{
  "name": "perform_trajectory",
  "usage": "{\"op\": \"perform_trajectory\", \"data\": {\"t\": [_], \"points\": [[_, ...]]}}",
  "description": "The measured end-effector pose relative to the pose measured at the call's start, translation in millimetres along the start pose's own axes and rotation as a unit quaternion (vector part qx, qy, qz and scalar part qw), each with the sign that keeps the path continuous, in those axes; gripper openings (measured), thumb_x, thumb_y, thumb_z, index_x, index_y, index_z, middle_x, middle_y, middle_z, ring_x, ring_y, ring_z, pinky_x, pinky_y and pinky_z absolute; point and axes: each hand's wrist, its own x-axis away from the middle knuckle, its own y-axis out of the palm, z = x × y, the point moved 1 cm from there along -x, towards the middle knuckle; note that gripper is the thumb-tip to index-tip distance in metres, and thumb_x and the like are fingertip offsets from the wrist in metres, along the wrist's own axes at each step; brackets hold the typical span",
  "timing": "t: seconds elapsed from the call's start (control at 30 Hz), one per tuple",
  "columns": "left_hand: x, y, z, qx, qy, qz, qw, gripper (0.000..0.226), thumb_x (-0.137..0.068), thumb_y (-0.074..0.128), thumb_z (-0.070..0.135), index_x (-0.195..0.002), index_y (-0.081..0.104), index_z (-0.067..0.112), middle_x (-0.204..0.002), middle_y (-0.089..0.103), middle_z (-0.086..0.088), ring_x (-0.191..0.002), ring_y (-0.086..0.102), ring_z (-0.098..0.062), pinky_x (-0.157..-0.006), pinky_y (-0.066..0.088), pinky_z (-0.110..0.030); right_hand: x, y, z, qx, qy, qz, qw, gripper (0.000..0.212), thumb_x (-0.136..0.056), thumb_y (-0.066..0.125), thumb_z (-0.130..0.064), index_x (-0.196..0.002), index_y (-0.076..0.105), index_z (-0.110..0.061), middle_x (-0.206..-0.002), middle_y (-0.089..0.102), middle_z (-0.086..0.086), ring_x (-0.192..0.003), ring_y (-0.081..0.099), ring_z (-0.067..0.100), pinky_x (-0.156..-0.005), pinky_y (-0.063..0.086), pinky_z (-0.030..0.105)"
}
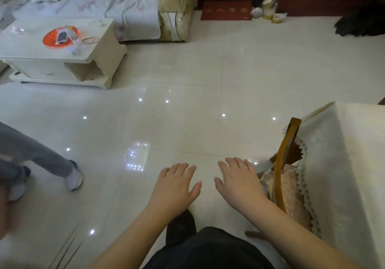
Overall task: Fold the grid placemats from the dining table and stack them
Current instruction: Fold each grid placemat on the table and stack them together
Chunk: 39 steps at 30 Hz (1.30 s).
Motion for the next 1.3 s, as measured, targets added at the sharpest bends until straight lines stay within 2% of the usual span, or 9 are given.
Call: {"op": "perform_trajectory", "data": {"t": [0.13, 0.4, 0.57, 0.77, 0.83, 0.97, 1.1, 1.2, 1.3], "points": [[-64.9, -18.7, -37.5, 0.007, 0.036, 0.024, 0.999, 0.081, -0.084, 0.004, 0.061, -0.147, 0.038, 0.023, -0.148, 0.044, 0.003, -0.137, 0.039, -0.017, -0.112, 0.028, -0.037, -59.1, -12.5, -8.4, 0.013, 0.024, 0.007, 1.000, 0.053, -0.102, 0.027, -0.047, -0.147, 0.033, -0.022, -0.153, 0.035, 0.001, -0.142, 0.027, 0.021, -0.118, 0.010, 0.039], [-184.3, -72.0, -85.5, -0.019, 0.119, -0.004, 0.993, 0.059, -0.099, 0.025, 0.055, -0.149, 0.032, 0.025, -0.153, 0.037, 0.003, -0.141, 0.032, -0.017, -0.115, 0.023, -0.039, -153.1, -67.7, -11.3, 0.000, 0.101, 0.042, 0.994, 0.051, -0.101, 0.031, -0.045, -0.147, 0.035, -0.022, -0.152, 0.037, 0.001, -0.141, 0.030, 0.021, -0.117, 0.015, 0.038], [-255.0, -98.0, -81.5, -0.068, 0.173, 0.006, 0.983, 0.076, -0.087, 0.003, 0.060, -0.147, 0.035, 0.026, -0.152, 0.039, 0.003, -0.142, 0.031, -0.019, -0.117, 0.014, -0.046, -190.8, -91.8, 12.8, -0.017, 0.151, 0.049, 0.987, 0.050, -0.101, 0.034, -0.044, -0.146, 0.036, -0.022, -0.151, 0.038, 0.001, -0.138, 0.035, 0.021, -0.115, 0.020, 0.037], [-360.1, -123.9, -47.9, -0.085, 0.221, 0.009, 0.972, 0.063, -0.097, 0.021, 0.060, -0.149, 0.030, 0.026, -0.154, 0.034, 0.003, -0.144, 0.025, -0.020, -0.120, 0.012, -0.044, -246.7, -120.9, 72.8, -0.033, 0.187, 0.076, 0.979, 0.051, -0.102, 0.033, -0.042, -0.149, 0.031, -0.024, -0.155, 0.032, 0.000, -0.142, 0.029, 0.020, -0.117, 0.016, 0.037], [-396.6, -137.1, -32.7, -0.095, 0.231, 0.022, 0.968, 0.065, -0.095, 0.018, 0.061, -0.149, 0.031, 0.026, -0.154, 0.036, 0.003, -0.143, 0.027, -0.019, -0.119, 0.016, -0.042, -269.4, -129.8, 101.4, -0.019, 0.204, 0.091, 0.974, 0.049, -0.101, 0.035, -0.038, -0.147, 0.036, -0.022, -0.153, 0.035, 0.002, -0.140, 0.032, 0.021, -0.116, 0.019, 0.038], [-469.1, -167.4, 2.9, -0.100, 0.254, 0.034, 0.961, 0.083, -0.083, -0.002, 0.063, -0.149, 0.033, 0.026, -0.153, 0.038, 0.003, -0.141, 0.033, -0.018, -0.115, 0.021, -0.038, -309.5, -154.5, 162.4, -0.012, 0.256, 0.161, 0.953, 0.036, -0.082, 0.069, -0.030, -0.115, 0.069, -0.015, -0.118, 0.067, 0.009, -0.105, 0.065, 0.028, -0.093, 0.049, 0.044], [-531.6, -200.6, 49.0, -0.087, 0.276, 0.047, 0.956, 0.080, -0.086, 0.005, 0.064, -0.148, 0.037, 0.024, -0.151, 0.042, 0.002, -0.138, 0.039, -0.018, -0.111, 0.029, -0.036, -340.2, -192.2, 218.0, -0.005, 0.280, 0.180, 0.943, 0.037, -0.066, 0.082, -0.030, -0.099, 0.074, -0.014, -0.100, 0.072, 0.008, -0.088, 0.069, 0.028, -0.080, 0.056, 0.044], [-577.1, -218.7, 81.6, -0.096, 0.303, 0.039, 0.947, 0.075, -0.088, 0.009, 0.061, -0.148, 0.035, 0.025, -0.151, 0.040, 0.004, -0.138, 0.037, -0.016, -0.110, 0.027, -0.035, -360.4, -213.0, 255.8, -0.024, 0.304, 0.174, 0.936, 0.037, -0.067, 0.082, -0.030, -0.099, 0.074, -0.014, -0.099, 0.072, 0.009, -0.088, 0.070, 0.028, -0.081, 0.055, 0.043], [-619.7, -238.0, 112.1, -0.094, 0.327, 0.068, 0.938, 0.072, -0.088, 0.012, 0.055, -0.142, 0.046, 0.023, -0.143, 0.051, 0.002, -0.131, 0.047, -0.018, -0.107, 0.034, -0.038, -379.2, -234.4, 291.1, -0.033, 0.324, 0.181, 0.928, 0.032, -0.079, 0.057, -0.030, -0.100, 0.074, -0.013, -0.099, 0.072, 0.009, -0.087, 0.069, 0.028, -0.081, 0.055, 0.042]]}}
